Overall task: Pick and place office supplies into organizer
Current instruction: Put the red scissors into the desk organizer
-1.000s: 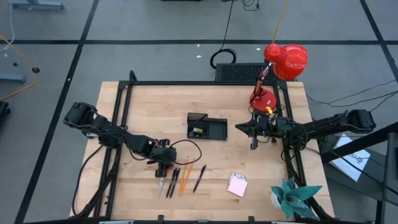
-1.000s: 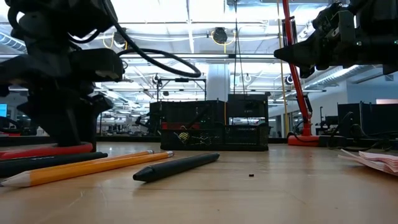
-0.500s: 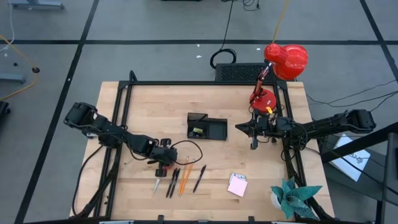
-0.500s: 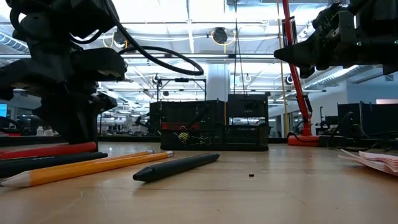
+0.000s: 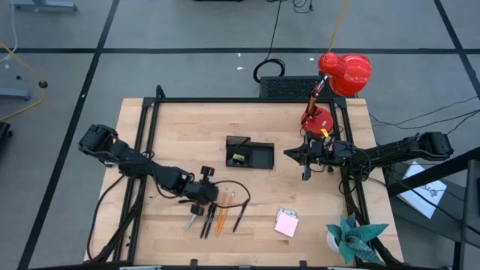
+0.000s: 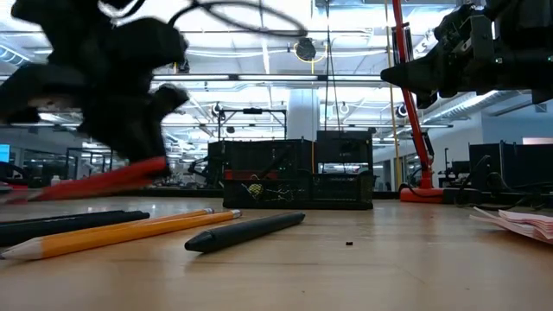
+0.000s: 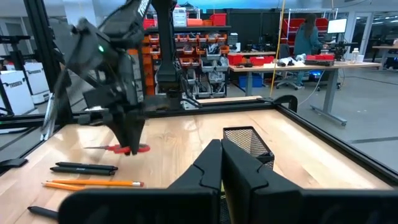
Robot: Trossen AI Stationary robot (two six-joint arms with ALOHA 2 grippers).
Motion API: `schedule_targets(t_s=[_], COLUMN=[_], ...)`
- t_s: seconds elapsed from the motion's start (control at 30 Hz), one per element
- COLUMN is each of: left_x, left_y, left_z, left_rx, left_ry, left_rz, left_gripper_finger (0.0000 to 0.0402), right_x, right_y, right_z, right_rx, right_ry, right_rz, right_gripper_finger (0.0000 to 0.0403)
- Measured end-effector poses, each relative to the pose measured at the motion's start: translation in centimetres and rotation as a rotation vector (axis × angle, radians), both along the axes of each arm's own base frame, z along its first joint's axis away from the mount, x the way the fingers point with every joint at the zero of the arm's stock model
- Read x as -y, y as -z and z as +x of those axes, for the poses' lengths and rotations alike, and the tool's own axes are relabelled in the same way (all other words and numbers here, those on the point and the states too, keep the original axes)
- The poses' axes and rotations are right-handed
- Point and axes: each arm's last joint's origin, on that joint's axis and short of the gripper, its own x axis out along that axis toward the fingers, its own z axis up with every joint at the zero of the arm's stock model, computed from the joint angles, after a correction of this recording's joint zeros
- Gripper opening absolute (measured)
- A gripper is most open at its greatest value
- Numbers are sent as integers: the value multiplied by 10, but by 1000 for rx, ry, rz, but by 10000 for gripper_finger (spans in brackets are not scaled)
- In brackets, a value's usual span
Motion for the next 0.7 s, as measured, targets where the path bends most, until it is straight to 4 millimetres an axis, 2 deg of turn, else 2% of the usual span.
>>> schedule_targets(t_s=[0.17,0.27,0.4,0.53,0.7], left_x=[-1,-1,-8,-25,-56], left_y=[-32,-60,-100,-136,-157], left_z=[15,26,42,56,72], left_rx=[59,127,220,280,329], left_ry=[-1,-25,-82,-154,-180], left_rz=[239,423,614,713,801], left_gripper_finger=[27,40,34,24,34], right_x=[0,0,0,0,0], right_y=[0,0,0,0,0], right_z=[0,0,0,0,0], right_rx=[0,0,0,0,-1], right_ry=[0,0,0,0,0], right_rz=[0,0,0,0,-1], right_gripper_finger=[0,0,0,0,0])
